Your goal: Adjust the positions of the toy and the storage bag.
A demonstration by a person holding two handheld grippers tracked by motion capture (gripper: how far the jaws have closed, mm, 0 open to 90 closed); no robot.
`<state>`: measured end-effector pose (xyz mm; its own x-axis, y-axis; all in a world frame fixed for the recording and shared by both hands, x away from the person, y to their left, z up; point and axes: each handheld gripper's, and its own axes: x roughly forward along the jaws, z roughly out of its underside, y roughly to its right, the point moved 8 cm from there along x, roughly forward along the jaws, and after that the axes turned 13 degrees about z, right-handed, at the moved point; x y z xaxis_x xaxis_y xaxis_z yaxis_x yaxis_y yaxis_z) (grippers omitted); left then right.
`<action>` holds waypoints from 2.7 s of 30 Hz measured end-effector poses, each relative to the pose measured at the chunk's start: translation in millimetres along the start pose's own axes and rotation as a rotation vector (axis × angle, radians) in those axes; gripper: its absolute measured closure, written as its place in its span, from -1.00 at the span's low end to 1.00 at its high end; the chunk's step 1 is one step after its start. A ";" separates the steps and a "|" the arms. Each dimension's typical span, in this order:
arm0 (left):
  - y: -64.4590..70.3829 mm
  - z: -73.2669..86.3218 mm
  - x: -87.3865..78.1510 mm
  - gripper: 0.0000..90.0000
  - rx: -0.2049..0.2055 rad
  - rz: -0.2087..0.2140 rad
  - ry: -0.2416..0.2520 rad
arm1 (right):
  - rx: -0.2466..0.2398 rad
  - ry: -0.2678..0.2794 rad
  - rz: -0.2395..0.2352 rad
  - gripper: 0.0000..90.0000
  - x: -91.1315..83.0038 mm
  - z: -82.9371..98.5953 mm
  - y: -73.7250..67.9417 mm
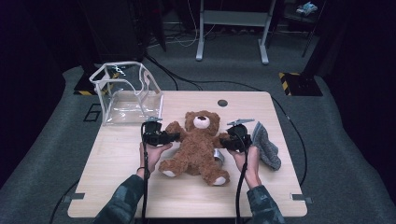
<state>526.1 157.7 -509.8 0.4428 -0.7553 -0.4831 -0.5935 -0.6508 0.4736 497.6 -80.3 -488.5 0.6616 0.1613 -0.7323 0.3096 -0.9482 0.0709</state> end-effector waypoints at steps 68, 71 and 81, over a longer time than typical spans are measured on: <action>81.7 -28.0 110.8 -1.00 0.118 -0.317 -0.322 | 0.120 0.079 0.083 -1.00 0.2 142.9 47.4; 74.9 -22.1 113.6 -1.00 0.119 -0.333 -0.339 | 0.125 0.082 0.083 -1.00 -0.1 142.8 47.9; 57.7 -7.2 116.9 -1.00 0.085 -0.338 -0.359 | 0.113 0.074 0.092 -1.00 0.8 143.2 47.1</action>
<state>548.4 31.3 -533.6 0.3691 -0.4191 -0.8295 -0.5160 -0.8347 0.1921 414.9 -164.1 -582.7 0.7337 0.0877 -0.6737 0.1689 -0.9840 0.0558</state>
